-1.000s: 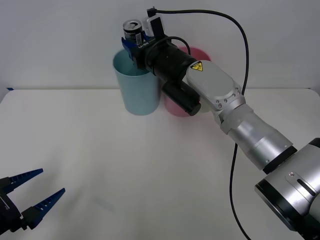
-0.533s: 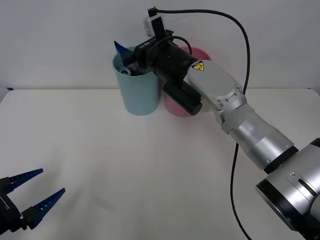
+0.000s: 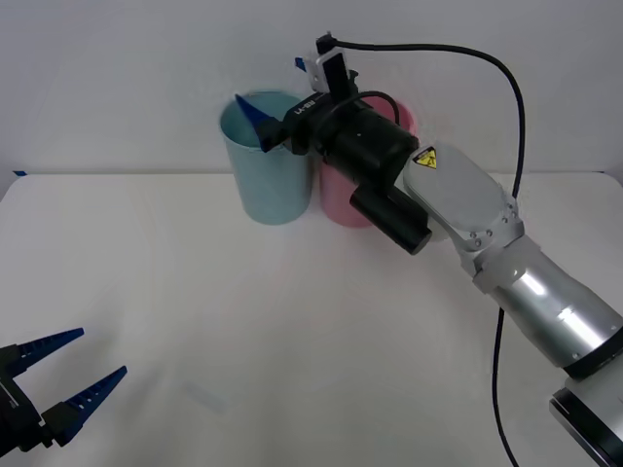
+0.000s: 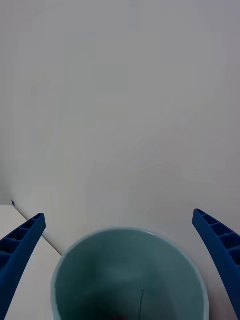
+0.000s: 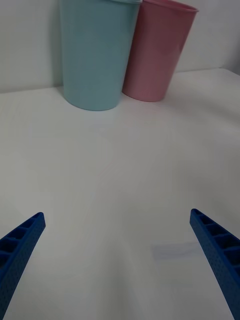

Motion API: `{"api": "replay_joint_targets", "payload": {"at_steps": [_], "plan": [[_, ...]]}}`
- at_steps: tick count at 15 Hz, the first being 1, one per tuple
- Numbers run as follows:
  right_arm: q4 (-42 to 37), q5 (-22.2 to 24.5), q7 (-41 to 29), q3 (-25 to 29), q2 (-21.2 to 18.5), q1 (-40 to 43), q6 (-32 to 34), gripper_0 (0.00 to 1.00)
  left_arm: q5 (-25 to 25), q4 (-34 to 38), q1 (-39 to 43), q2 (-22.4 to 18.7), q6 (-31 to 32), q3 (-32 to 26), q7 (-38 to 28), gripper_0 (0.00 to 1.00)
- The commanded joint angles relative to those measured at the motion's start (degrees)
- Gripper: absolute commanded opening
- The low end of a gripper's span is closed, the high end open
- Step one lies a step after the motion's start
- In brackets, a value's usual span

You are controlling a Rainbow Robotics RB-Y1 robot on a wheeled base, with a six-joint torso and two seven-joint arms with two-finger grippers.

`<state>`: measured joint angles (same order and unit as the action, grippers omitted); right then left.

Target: Grasp the object on the table and drop it into the matching bin: aluminum can to the light blue bin, PET bottle to the pink bin.

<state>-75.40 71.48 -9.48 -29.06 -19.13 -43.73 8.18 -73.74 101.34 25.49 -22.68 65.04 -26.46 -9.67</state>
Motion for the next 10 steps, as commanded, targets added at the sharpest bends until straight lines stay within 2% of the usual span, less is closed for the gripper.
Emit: {"api": "replay_joint_targets", "payload": {"at_steps": [1, 7, 10], "plan": [[-6.68, -1.78, -0.01, -0.56, -4.43, 4.09, 1.84, 1.0, 0.0, 0.0, 0.0, 0.0, 0.0, 0.0, 0.0, 1.0], [-18.73, -7.58, 1.75, -0.39, -14.54, 13.15, 5.97, 1.0, 0.0, 0.0, 0.0, 0.0, 0.0, 0.0, 0.0, 1.0], [-21.98, -9.51, 3.51, 3.13, -18.14, 18.59, 12.3, 1.0, 0.0, 0.0, 0.0, 0.0, 0.0, 0.0, 0.0, 1.0]]}}
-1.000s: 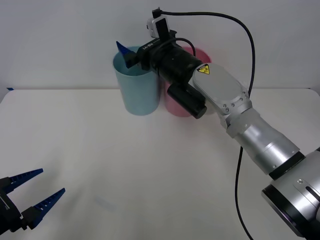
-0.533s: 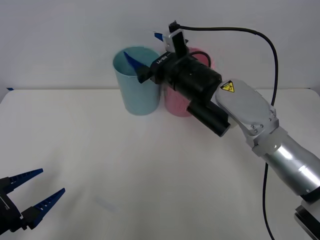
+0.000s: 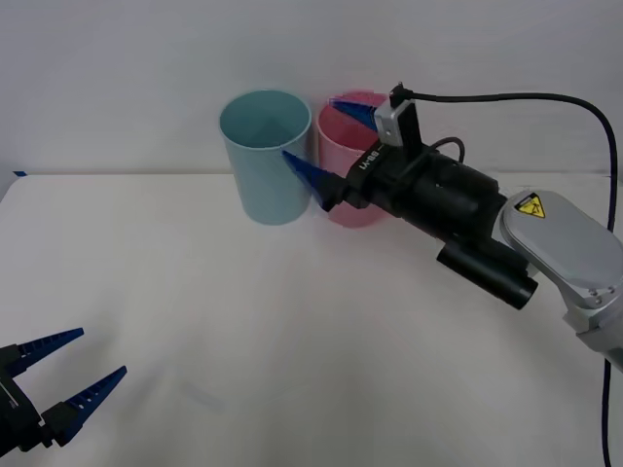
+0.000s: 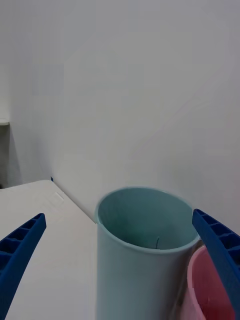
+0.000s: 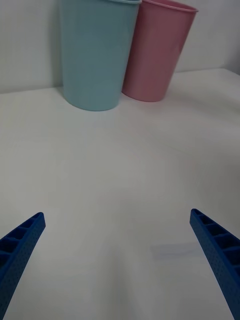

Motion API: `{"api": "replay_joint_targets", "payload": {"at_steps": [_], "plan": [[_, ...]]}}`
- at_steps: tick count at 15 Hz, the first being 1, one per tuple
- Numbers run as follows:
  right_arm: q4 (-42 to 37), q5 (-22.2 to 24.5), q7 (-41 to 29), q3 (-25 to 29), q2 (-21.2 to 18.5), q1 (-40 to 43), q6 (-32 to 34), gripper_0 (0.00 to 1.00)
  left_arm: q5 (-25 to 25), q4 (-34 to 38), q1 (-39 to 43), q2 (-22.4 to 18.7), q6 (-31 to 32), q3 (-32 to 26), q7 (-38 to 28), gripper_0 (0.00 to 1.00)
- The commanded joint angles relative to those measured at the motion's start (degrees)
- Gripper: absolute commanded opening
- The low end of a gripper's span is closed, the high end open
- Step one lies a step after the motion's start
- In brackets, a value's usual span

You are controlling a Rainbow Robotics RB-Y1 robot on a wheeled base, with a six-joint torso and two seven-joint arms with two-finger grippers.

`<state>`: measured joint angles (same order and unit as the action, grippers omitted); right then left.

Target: Grasp the object on the table and drop it into the matching bin: aluminum can to the light blue bin, PET bottle to the pink bin.

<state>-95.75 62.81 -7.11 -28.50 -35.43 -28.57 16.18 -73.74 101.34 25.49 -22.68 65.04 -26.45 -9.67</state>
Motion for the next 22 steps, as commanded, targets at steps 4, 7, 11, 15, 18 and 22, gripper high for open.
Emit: {"api": "replay_joint_targets", "payload": {"at_steps": [4, 7, 11, 15, 18, 22], "plan": [[-2.25, -2.08, 5.44, 8.28, -3.42, 9.23, 11.51, 1.0, 0.0, 0.0, 0.0, 0.0, 0.0, 0.0, 0.0, 1.0], [-2.34, -2.78, 11.33, 12.85, -3.42, 14.33, 15.55, 1.0, 0.0, 0.0, 0.0, 0.0, 0.0, 0.0, 0.0, 1.0], [-2.25, -3.13, 13.88, 20.94, -2.54, 22.68, 22.23, 1.0, 0.0, 0.0, 0.0, 0.0, 0.0, 0.0, 0.0, 1.0], [-2.25, -3.13, 14.84, 29.55, -0.87, 30.41, 28.91, 1.0, 0.0, 0.0, 0.0, 0.0, 0.0, 0.0, 0.0, 1.0], [-2.25, -3.13, 15.11, 36.58, -0.25, 36.65, 32.69, 1.0, 0.0, 0.0, 0.0, 0.0, 0.0, 0.0, 0.0, 1.0], [-2.25, -4.19, 15.02, 42.73, -0.08, 43.51, 34.97, 1.0, 0.0, 0.0, 0.0, 0.0, 0.0, 0.0, 0.0, 1.0]]}}
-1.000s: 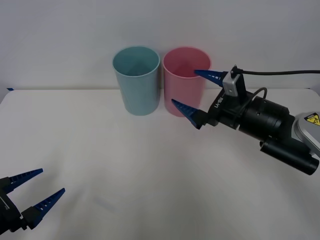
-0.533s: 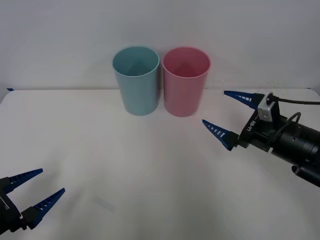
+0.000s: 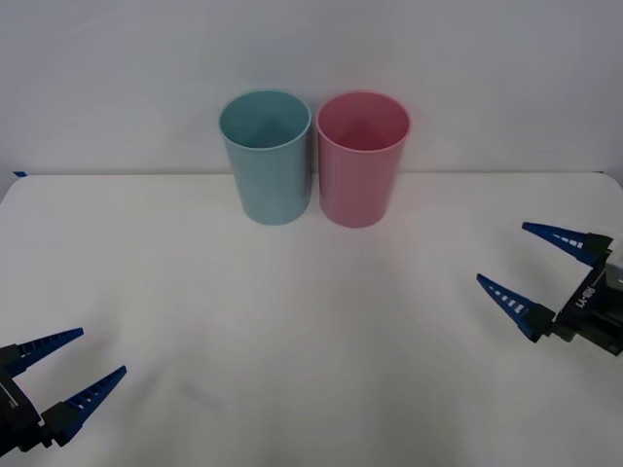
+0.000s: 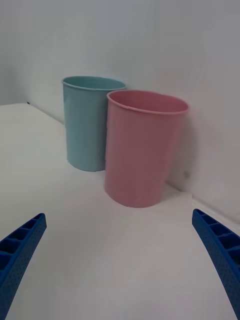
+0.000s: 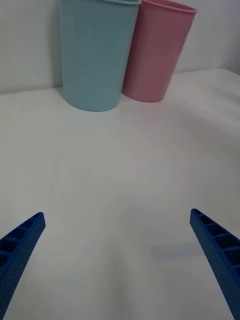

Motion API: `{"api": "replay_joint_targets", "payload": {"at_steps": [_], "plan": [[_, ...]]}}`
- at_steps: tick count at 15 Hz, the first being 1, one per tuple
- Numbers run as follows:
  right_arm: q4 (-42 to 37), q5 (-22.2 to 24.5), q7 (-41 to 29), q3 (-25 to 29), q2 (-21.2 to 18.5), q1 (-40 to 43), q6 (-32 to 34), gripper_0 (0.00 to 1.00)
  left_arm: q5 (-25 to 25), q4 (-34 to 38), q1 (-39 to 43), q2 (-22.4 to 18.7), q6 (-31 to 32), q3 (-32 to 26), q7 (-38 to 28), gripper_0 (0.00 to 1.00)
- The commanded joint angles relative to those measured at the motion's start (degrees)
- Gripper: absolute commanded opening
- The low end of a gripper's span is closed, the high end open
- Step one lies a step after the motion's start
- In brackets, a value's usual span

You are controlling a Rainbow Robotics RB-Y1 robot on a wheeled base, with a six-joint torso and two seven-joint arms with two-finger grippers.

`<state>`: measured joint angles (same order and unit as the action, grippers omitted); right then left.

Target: Grasp the object on the table and drop it into the matching bin: aluminum can to the light blue bin, PET bottle to the pink bin.

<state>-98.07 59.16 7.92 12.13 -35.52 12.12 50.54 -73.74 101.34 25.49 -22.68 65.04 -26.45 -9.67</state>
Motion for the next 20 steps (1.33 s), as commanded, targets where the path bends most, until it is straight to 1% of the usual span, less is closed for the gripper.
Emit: {"api": "replay_joint_targets", "payload": {"at_steps": [1, 5, 7, 13, 15, 20], "plan": [[-0.02, -0.62, -0.18, 3.07, 0.19, 3.87, 0.88, 1.0, 0.0, 0.0, 0.0, 0.0, 0.0, 0.0, 0.0, 1.0], [-0.02, -0.71, -1.33, 6.68, 1.25, 8.01, 2.11, 1.0, 0.0, 0.0, 0.0, 0.0, 0.0, 0.0, 0.0, 1.0], [0.07, -0.71, -1.59, 7.47, 1.42, 9.24, 2.73, 1.0, 0.0, 0.0, 0.0, 0.0, 0.0, 0.0, 0.0, 1.0], [-0.02, -0.62, -1.68, 7.2, 2.21, 12.93, 4.66, 1.0, 0.0, 0.0, 0.0, 0.0, 0.0, 0.0, 0.0, 1.0], [-0.02, 1.14, -1.68, 7.2, 3.53, 13.1, 4.92, 1.0, 0.0, 0.0, 0.0, 0.0, 0.0, 0.0, 0.0, 1.0], [-0.02, 1.14, -1.68, 7.2, 3.53, 13.1, 4.92, 1.0, 0.0, 0.0, 0.0, 0.0, 0.0, 0.0, 0.0, 1.0]]}}
